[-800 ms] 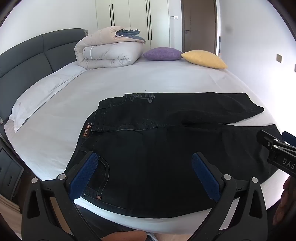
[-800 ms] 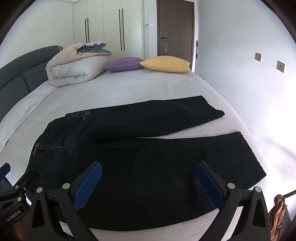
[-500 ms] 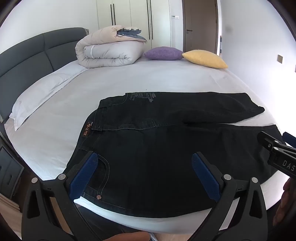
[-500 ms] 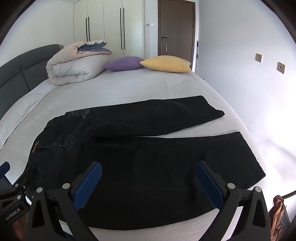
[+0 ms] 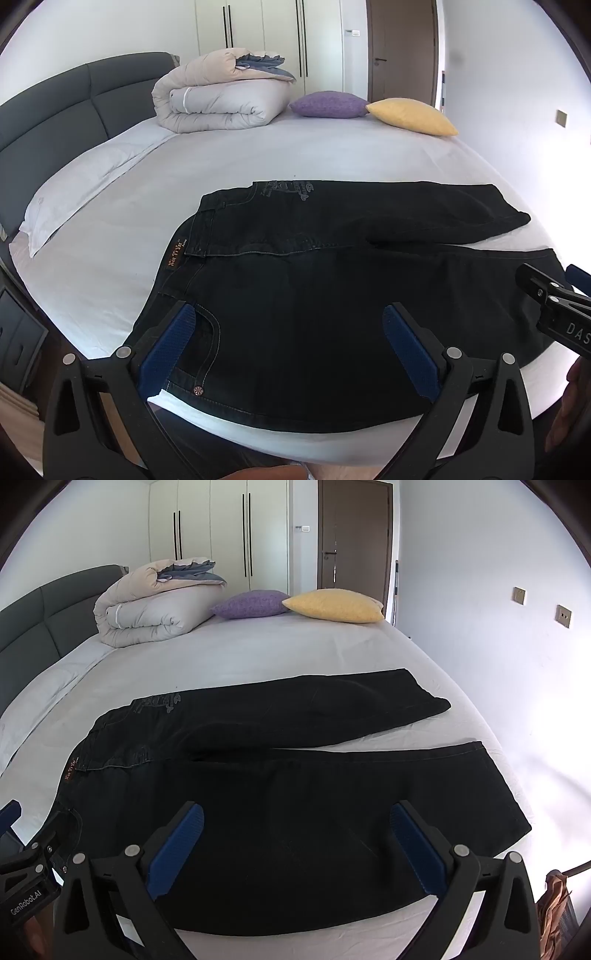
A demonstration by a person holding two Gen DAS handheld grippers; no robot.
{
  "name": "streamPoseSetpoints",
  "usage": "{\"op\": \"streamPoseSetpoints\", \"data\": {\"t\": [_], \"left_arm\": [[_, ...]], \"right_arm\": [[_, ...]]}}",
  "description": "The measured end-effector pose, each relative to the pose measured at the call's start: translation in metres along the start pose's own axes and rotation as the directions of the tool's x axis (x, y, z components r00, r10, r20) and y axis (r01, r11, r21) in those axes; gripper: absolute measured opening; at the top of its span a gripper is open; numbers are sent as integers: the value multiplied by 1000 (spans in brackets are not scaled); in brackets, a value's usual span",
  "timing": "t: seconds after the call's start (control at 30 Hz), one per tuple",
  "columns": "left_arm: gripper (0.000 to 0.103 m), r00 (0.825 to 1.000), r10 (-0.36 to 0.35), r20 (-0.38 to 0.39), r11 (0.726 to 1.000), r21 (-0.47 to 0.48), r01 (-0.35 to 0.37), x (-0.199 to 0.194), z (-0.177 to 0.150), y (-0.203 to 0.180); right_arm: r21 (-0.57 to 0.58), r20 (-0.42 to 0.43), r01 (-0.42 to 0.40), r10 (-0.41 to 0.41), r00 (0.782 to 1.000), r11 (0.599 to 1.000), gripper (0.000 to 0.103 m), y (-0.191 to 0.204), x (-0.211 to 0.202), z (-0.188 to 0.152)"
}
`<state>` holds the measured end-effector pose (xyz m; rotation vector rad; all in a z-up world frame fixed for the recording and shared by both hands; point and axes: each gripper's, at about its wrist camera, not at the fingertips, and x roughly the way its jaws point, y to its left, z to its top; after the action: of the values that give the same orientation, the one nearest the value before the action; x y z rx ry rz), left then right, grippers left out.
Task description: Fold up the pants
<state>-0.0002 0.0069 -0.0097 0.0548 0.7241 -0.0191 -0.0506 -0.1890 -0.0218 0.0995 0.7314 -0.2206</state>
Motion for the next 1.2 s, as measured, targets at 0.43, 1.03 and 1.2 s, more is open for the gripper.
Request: {"op": "streamPoseSetpoints", "data": {"t": [0.43,1.03,1.2], "left_arm": [[103,1000,2,-2,1000,0,-2,3,-2,0],[103,1000,1,-3,1000,-4,-1,5,-3,1],[103,1000,1,-4,1000,-4,-1,5,-3,1]], "right_arm": [[-6,-4,1,-1,1000,1000,103,4,1,-5],[-8,-6,1,-1,1000,1000,103,4,2,-4],[-10,-5,1,-1,1000,1000,103,6,2,-6]]}}
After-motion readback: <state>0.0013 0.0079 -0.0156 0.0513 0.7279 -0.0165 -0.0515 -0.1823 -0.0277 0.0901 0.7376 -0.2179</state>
